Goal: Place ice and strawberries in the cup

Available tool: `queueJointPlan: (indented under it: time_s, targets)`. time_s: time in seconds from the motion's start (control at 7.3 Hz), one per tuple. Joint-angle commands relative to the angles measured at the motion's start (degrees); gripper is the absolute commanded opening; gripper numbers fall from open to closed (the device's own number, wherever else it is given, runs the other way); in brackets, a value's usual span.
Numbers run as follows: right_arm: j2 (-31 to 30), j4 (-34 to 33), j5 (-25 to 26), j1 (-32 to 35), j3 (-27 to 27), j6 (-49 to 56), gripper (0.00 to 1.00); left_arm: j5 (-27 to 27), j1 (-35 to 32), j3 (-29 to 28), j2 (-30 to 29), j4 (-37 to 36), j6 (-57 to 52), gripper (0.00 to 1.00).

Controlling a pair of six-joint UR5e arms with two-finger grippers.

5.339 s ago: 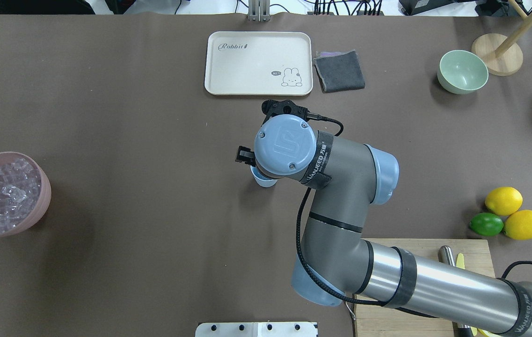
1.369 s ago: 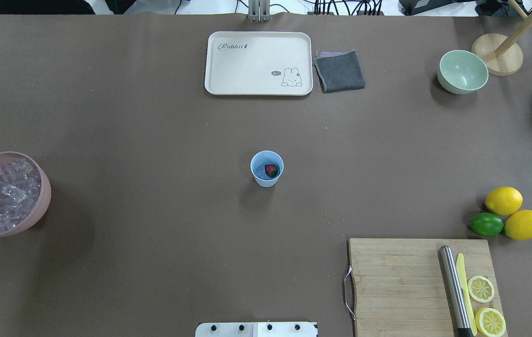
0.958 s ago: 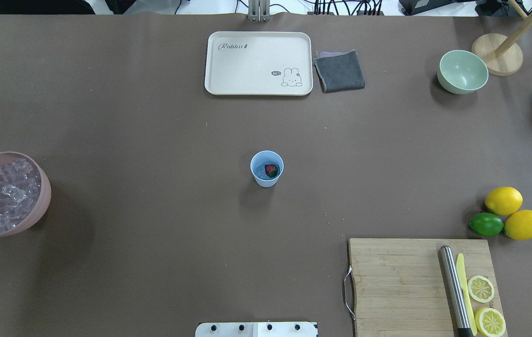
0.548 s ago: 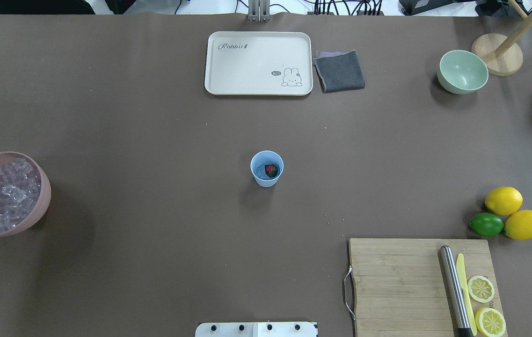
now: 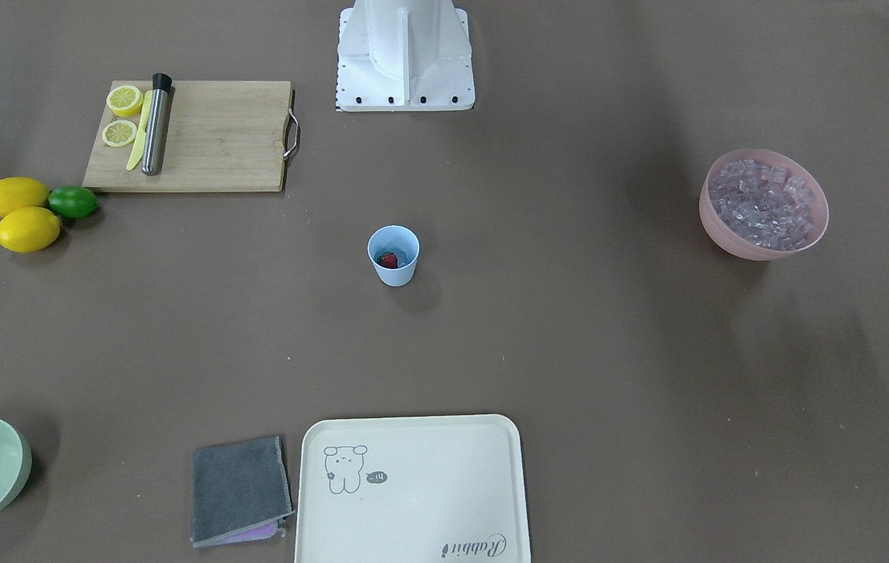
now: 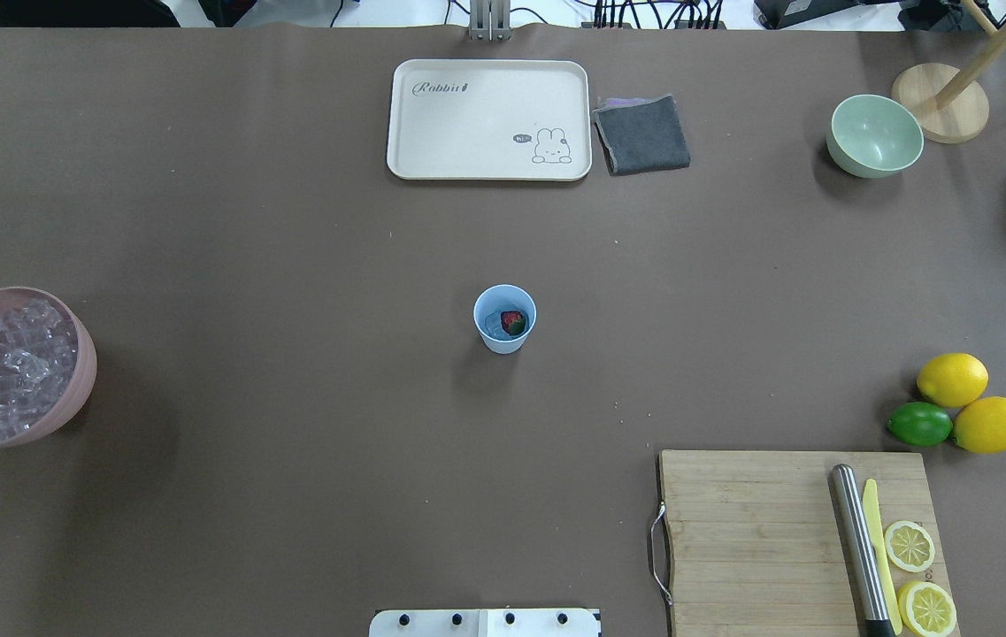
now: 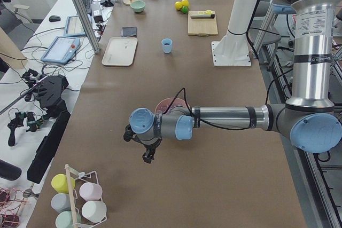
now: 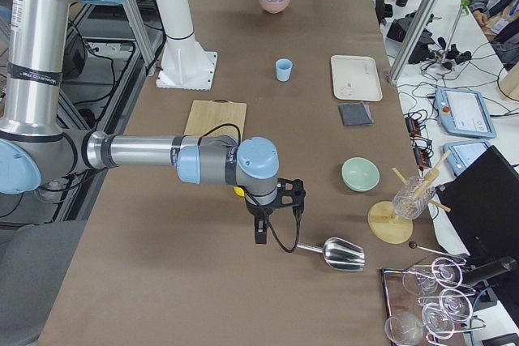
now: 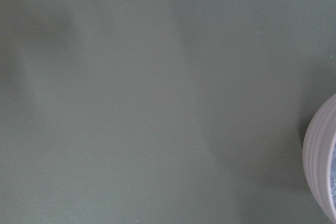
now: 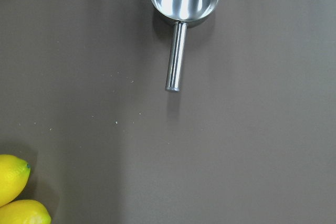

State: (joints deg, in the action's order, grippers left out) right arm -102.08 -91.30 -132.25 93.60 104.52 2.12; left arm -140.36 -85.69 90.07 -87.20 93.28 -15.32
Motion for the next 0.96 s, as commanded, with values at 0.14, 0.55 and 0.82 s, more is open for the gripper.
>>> queueJointPlan:
  time_s: [0.14,0.55,0.82]
  targets:
    - [-0.1,0.1,-1.3,0.0,0.1,0.0,1.0,0.0,0.0,-0.2,-0.2,0.0,0.0,0.99]
    - [-0.1,0.1,-1.3,0.0,0.0,0.0,1.0,0.0,0.0,-0.2,-0.3,0.0,0.1,0.99]
    - [-0.1,0.1,-1.3,0.0,0.1,0.0,1.0,0.0,0.0,-0.2,-0.5,0.0,0.4,0.99]
